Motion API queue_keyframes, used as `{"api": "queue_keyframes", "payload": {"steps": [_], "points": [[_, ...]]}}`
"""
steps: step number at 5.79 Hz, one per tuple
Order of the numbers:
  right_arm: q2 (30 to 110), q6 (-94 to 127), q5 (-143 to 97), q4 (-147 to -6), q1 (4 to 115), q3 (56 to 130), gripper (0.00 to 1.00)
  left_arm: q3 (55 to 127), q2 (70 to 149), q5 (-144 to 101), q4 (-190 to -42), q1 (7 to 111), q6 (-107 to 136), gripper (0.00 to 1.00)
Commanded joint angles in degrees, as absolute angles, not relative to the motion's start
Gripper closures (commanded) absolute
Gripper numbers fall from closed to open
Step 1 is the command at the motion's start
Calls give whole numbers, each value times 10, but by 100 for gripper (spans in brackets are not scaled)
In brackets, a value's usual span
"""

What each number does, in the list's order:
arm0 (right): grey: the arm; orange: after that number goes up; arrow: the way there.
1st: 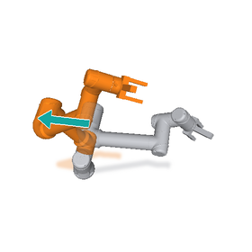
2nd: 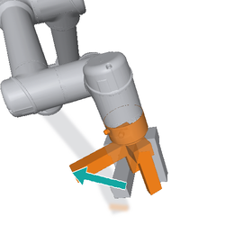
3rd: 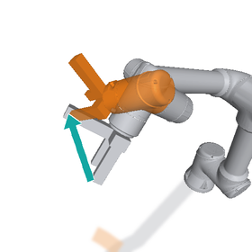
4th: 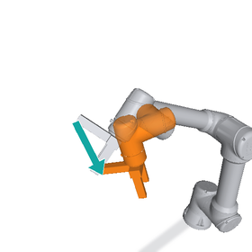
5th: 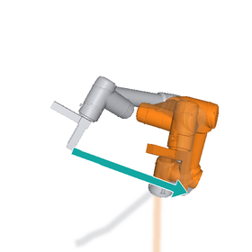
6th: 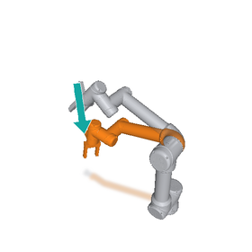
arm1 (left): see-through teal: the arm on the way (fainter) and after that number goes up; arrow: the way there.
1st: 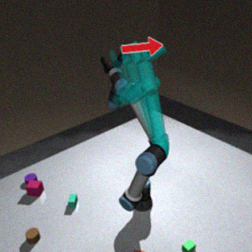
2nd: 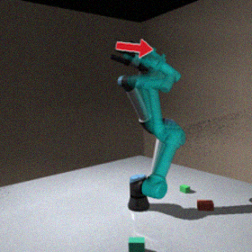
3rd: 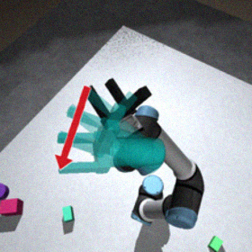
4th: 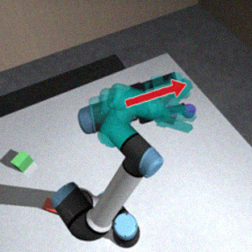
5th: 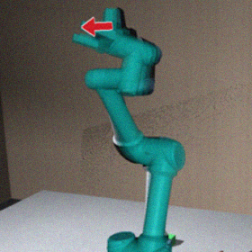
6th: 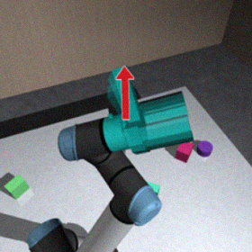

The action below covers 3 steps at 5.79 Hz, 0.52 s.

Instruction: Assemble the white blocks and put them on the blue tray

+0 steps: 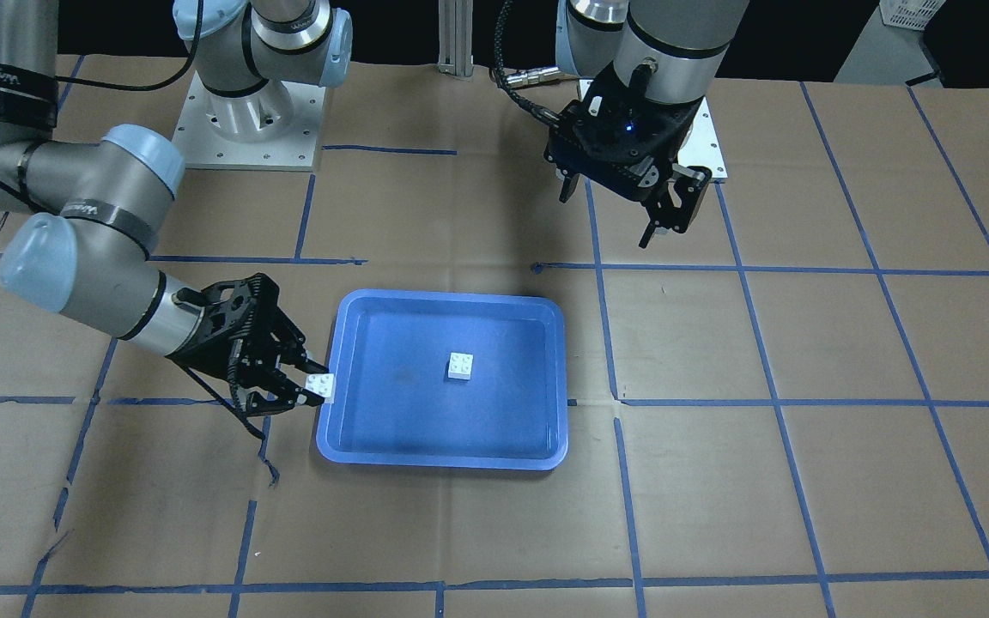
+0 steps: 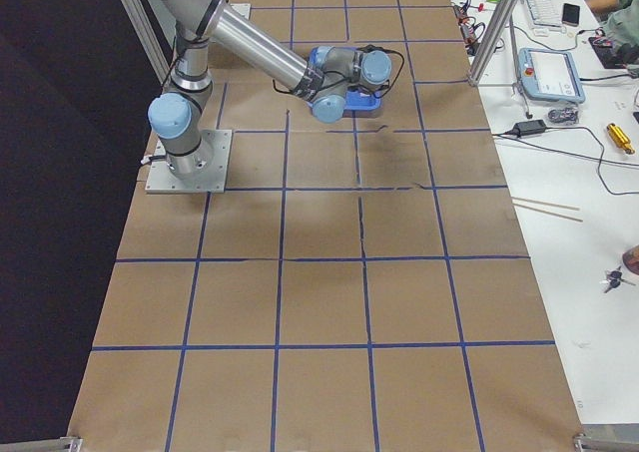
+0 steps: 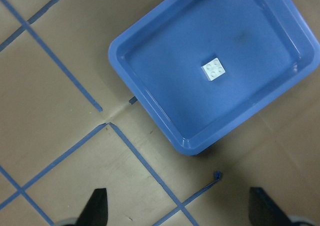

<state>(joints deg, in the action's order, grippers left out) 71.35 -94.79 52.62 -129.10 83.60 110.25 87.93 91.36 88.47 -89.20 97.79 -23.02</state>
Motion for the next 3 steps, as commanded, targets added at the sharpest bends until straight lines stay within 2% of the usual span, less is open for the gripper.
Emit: {"api": "queue_keyframes", "payload": {"steps": [1,2,3], "points": [[715,-787,528,-1488,898,1189,69,879,891,884,-894,963,-106,1],[715,-751,529,-1552,907,1217,69,877,883,885,-904,950,-99,1],[712,-751,529,-1557,923,1224,69,871,883,884,-904,941,-81,1]]}}
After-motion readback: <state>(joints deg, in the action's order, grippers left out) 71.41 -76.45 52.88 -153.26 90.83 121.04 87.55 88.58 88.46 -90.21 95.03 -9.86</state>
